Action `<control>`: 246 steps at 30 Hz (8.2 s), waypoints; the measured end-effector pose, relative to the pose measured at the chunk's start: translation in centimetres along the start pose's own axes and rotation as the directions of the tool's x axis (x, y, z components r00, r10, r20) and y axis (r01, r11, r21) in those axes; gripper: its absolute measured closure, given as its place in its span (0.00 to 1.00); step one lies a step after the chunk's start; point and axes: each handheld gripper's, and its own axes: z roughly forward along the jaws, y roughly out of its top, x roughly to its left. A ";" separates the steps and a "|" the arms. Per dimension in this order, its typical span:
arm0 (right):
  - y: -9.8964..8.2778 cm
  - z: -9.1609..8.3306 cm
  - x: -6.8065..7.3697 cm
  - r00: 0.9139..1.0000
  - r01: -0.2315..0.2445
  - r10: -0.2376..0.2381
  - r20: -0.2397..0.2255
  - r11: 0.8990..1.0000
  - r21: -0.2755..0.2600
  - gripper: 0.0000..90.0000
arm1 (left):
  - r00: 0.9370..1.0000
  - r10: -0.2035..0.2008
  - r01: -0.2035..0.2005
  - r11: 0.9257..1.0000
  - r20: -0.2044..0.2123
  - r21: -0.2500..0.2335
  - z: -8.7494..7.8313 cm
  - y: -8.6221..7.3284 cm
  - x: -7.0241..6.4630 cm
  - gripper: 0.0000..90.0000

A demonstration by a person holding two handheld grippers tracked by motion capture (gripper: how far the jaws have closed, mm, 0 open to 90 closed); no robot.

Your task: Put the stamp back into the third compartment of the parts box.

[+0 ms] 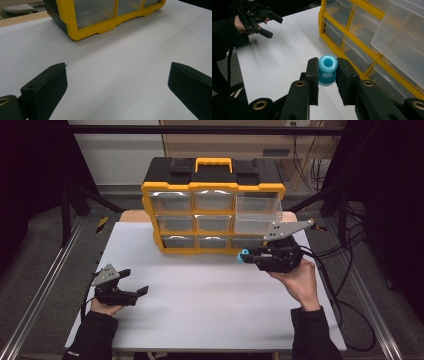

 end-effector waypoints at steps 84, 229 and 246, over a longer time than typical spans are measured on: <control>8.4 -4.2 -4.4 0.982 -0.036 0.039 0.186 0.999 -0.021 0.81 | 1.000 -0.001 0.001 1.000 0.000 0.002 0.0 0.0 0.1 0.02; -0.2 -1.5 0.9 0.980 -0.001 0.061 0.188 0.953 -0.304 0.00 | 1.000 0.006 -0.006 1.000 0.006 0.008 0.2 -0.1 -0.1 0.02; -7.2 2.7 0.8 0.985 -0.072 0.111 0.135 0.963 -0.260 0.00 | 1.000 0.008 -0.008 1.000 0.009 0.011 0.3 -0.1 -0.2 0.02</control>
